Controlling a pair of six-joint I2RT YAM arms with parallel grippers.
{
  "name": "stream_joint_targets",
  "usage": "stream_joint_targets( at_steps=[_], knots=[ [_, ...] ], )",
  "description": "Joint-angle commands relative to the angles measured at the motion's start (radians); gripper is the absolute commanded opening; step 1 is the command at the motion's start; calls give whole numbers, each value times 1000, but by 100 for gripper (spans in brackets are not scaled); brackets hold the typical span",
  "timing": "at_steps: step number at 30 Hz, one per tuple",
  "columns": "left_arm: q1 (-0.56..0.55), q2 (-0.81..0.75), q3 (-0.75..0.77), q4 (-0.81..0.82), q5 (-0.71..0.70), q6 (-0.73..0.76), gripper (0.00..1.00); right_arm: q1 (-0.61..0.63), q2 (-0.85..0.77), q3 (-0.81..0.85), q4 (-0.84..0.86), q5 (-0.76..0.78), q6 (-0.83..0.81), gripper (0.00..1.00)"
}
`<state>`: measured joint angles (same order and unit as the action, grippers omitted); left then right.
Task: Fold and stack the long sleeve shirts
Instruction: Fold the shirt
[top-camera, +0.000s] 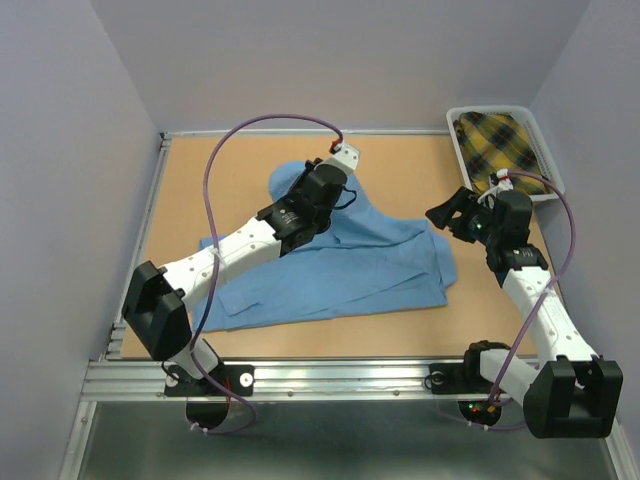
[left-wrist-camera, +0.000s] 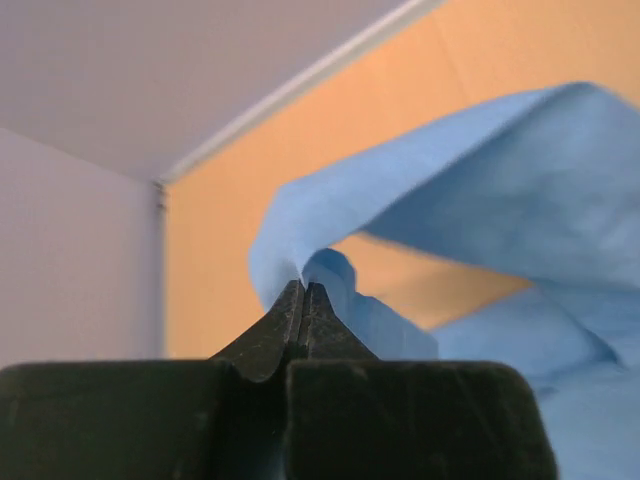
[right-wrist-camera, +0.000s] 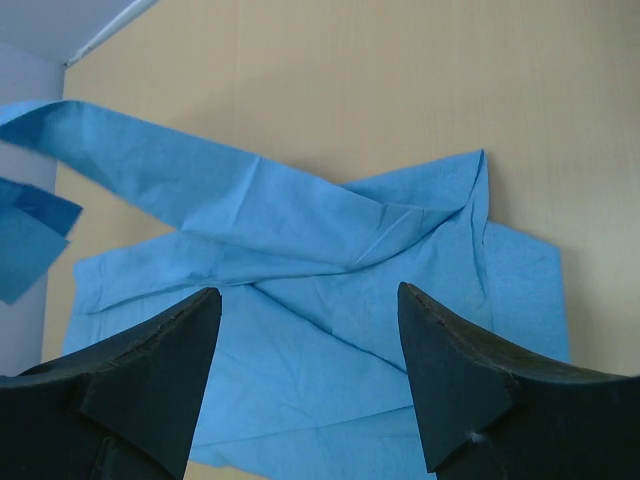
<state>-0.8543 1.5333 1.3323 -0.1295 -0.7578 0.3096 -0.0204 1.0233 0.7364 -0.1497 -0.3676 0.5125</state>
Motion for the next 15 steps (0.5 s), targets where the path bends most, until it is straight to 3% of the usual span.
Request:
stream_joint_targets(
  at_steps=[1, 2, 3, 6, 15],
  knots=[
    [20, 27, -1, 370, -121, 504, 0, -6, -31, -12, 18, -10, 0, 77],
    [20, 24, -18, 483, -100, 613, 0, -6, -31, -12, 16, -11, 0, 77],
    [20, 21, -39, 526, -100, 614, 0, -6, -34, -12, 16, -13, 0, 77],
    [15, -33, -131, 576, -5, 709, 0, -6, -43, -15, 12, -13, -5, 77],
    [-38, -429, -563, 536, -41, 594, 0, -6, -35, -15, 12, -27, -14, 76]
  ],
)
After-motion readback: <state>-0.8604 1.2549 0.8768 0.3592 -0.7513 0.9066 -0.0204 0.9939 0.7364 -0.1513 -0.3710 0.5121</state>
